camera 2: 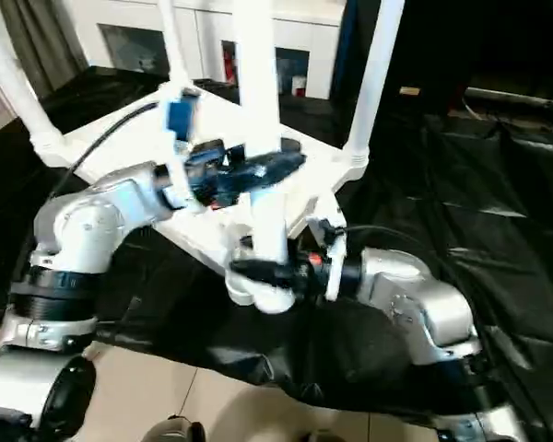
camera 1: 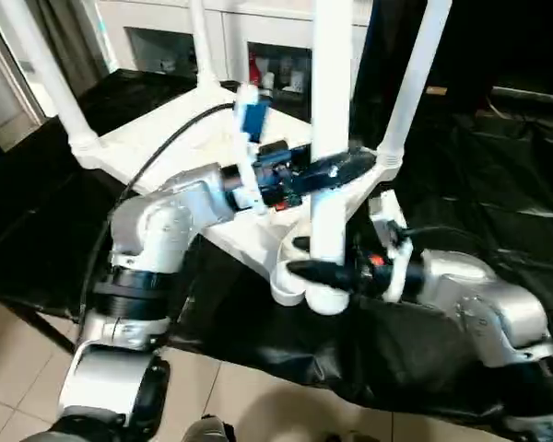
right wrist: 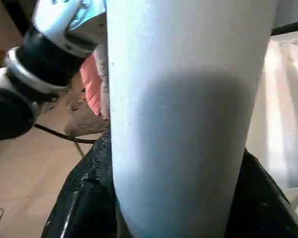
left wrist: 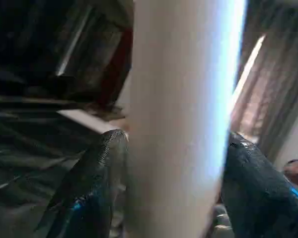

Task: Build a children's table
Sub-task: Pick table leg

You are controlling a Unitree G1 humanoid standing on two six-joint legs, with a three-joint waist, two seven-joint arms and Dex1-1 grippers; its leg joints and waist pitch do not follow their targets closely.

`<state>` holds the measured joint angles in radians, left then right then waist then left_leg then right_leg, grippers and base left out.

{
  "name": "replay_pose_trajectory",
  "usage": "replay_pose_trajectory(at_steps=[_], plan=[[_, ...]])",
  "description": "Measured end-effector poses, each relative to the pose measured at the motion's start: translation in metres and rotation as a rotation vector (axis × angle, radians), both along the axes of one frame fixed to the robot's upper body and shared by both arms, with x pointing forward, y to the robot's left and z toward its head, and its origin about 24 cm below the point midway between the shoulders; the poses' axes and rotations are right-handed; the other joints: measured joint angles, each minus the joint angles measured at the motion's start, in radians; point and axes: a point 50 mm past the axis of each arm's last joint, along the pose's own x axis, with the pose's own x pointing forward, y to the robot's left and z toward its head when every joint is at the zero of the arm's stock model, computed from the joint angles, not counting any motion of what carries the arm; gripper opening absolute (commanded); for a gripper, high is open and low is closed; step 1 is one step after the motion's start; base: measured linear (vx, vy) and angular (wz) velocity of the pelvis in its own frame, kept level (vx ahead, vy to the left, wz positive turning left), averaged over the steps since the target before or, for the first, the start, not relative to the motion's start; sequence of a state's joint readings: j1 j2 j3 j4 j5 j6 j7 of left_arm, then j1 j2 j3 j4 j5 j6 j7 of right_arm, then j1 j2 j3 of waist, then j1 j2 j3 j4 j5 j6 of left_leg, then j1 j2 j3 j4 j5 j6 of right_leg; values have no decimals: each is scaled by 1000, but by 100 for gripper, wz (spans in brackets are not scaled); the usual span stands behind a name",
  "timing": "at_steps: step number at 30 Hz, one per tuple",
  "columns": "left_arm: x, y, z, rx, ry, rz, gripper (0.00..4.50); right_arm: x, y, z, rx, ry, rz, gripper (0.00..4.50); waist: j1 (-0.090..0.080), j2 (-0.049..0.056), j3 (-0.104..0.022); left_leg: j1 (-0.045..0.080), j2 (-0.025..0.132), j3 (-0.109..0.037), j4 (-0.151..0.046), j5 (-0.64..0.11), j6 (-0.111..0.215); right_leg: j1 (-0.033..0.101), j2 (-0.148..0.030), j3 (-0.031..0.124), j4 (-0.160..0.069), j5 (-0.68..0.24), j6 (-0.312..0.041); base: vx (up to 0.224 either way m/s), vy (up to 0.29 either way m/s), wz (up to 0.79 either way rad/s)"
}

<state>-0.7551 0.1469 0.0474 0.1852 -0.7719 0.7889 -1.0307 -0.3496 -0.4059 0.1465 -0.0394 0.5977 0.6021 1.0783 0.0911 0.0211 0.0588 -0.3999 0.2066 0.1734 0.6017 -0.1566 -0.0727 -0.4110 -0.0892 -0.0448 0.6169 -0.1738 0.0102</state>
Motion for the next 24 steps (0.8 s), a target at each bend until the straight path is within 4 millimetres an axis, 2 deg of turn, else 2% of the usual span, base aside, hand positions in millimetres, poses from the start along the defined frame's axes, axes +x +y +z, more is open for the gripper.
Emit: replay_pose_trajectory(at_steps=[4, 6, 9, 10, 15, 16, 18, 21, 24], plan=[[1, 1, -2, -23, 17, -23, 253, -1, -2, 1, 4, 8, 17, 195, -1, 0, 0, 2, 0, 0, 0, 0, 0, 2, 0, 0, 0, 1, 0, 0, 0, 0], [1, 1, -3, -26, 20, -27, 220, -1, -2, 1, 11, 10, 23, 195, -1, 0, 0, 3, 0, 0, 0, 0, 0, 3, 0, 0, 0, 2, 0, 0, 0, 0], [2, 2, -4, -25, 23, -25, 217, -2, -1, 1, 16, 13, 29, 195, 0, 0, 0, 3, 0, -1, 0, 0, 0, 3, 0, 0, 0, 2, 0, 0, 0, 0], [2, 2, -4, -26, 25, -26, 195, -2, -1, 1, 15, 13, 29, 195, 0, 0, 0, 3, 0, -1, 0, 0, 0, 3, 0, 0, 0, 2, 0, 0, 0, 0], [3, 3, -4, -28, 35, -6, 185, -1, 1, 1, 22, 13, 24, 195, 0, 0, 0, 3, 0, -1, 0, 0, 0, 3, 0, 0, -1, 2, 0, 0, 0, 0], [4, 3, -4, -30, 36, 2, 185, -1, 1, 0, 24, 15, 19, 230, 0, 0, 0, 3, 0, -1, 0, 0, 0, 3, 0, 0, -1, 2, 0, 0, 0, 0], [5, 2, -4, -33, 37, 19, 185, 0, 3, 0, 33, 17, 10, 265, 0, 0, 0, 3, 0, -1, 0, 0, 0, 3, 0, 0, -1, 2, 0, 0, 0, 0], [8, 4, -4, -22, 46, 82, 183, 4, 3, 1, 18, -13, -36, 282, 0, -1, 0, 3, 0, -1, 0, 0, 0, 3, 0, 0, -1, 2, 0, 0, 0, 0], [16, 5, -6, 43, 15, 218, 182, 19, 10, 1, -7, -35, -191, 285, -3, -1, 0, 3, 0, -1, 0, 0, 0, 2, 0, 0, -1, 2, 0, 0, 0, 0]])
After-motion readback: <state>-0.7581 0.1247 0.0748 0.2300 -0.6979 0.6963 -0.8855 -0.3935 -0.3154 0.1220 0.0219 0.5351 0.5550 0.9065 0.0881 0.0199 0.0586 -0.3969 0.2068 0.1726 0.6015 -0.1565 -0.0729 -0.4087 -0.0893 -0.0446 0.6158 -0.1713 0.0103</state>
